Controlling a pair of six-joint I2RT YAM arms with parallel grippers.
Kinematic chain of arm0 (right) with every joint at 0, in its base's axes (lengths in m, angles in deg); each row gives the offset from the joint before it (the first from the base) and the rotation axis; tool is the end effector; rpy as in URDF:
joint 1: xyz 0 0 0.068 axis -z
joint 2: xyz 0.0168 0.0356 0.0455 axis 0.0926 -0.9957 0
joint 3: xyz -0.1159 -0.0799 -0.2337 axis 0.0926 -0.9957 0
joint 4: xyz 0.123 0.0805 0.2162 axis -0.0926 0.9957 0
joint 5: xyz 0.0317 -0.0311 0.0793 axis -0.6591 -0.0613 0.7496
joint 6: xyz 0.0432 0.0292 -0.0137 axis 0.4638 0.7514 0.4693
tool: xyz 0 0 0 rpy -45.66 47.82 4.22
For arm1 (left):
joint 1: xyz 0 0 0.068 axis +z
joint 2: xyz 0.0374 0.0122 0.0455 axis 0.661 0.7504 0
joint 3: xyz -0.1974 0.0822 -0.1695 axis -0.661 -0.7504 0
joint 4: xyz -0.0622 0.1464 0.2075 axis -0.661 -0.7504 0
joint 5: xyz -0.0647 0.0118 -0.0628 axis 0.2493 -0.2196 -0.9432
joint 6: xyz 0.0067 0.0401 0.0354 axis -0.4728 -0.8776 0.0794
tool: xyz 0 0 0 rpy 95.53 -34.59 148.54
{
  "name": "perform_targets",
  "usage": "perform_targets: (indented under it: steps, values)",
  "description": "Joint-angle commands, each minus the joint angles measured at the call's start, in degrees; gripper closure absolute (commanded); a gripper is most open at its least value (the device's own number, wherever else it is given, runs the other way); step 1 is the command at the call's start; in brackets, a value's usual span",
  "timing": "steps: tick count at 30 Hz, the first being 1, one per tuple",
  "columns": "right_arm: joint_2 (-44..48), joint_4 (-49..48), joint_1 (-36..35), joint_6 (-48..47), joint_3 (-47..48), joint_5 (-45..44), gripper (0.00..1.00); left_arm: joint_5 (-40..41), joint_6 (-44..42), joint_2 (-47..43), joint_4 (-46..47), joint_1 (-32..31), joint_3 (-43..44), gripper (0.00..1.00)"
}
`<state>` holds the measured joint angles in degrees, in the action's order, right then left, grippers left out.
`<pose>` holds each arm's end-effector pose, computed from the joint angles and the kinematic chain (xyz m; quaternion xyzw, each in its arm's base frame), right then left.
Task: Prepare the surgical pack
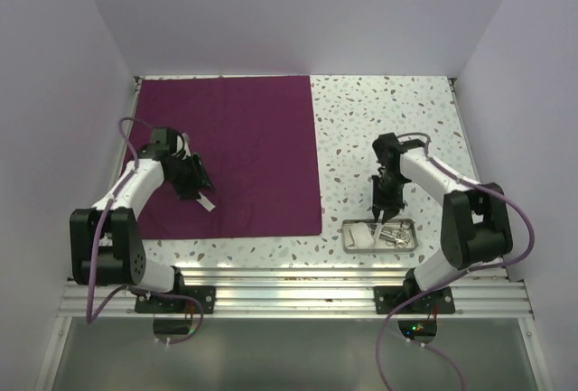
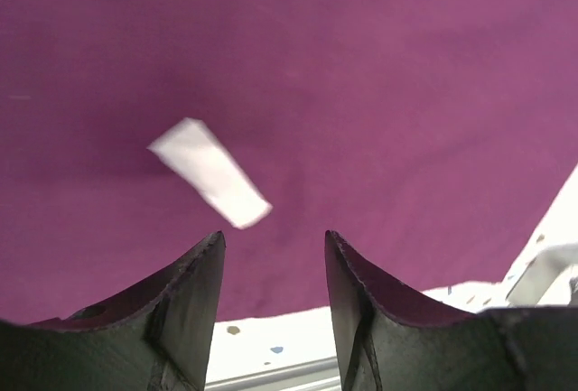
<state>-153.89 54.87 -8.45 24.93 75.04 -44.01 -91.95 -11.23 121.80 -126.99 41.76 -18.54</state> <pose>0.2527 0.0624 0.1823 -0.0884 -0.9959 -0.0005 0.0212 0.2662 -0.0080 0.2064 -0.1894 0.9540 -0.1722 0.1563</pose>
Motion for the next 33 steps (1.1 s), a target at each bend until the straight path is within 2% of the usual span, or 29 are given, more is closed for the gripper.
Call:
perform_targets:
  steps: [1,4,7,10,19,30,33]
  values:
    - [6.88,4.54,0.22,-2.28,6.24,2.49,0.69,0.83,1.81,1.89,0.59,5.41,1.46,0.48]
    - [9.26,5.59,0.14,-3.16,7.66,6.01,0.57,0.22,2.34,4.79,2.09,8.84,1.1,0.51]
    - [11.36,4.72,0.22,-3.33,6.87,9.96,0.54,-5.31,3.48,6.64,5.32,10.78,-1.08,0.57]
    - [13.04,3.31,0.14,-3.51,4.85,12.42,0.53,-8.4,5.15,5.68,8.93,11.13,-4.25,0.61]
    - [14.18,1.99,0.22,-4.74,2.56,14.89,0.53,-8.4,7.26,5.59,12.98,11.13,-8.91,0.6]
    - [13.57,1.2,0.14,-4.74,2.82,16.12,0.53,-10.86,8.67,8.84,17.82,11.13,-10.85,0.61]
    - [13.39,1.11,0.14,-4.56,2.91,16.21,0.53,-11.3,8.85,8.66,18.18,11.13,-10.68,0.66]
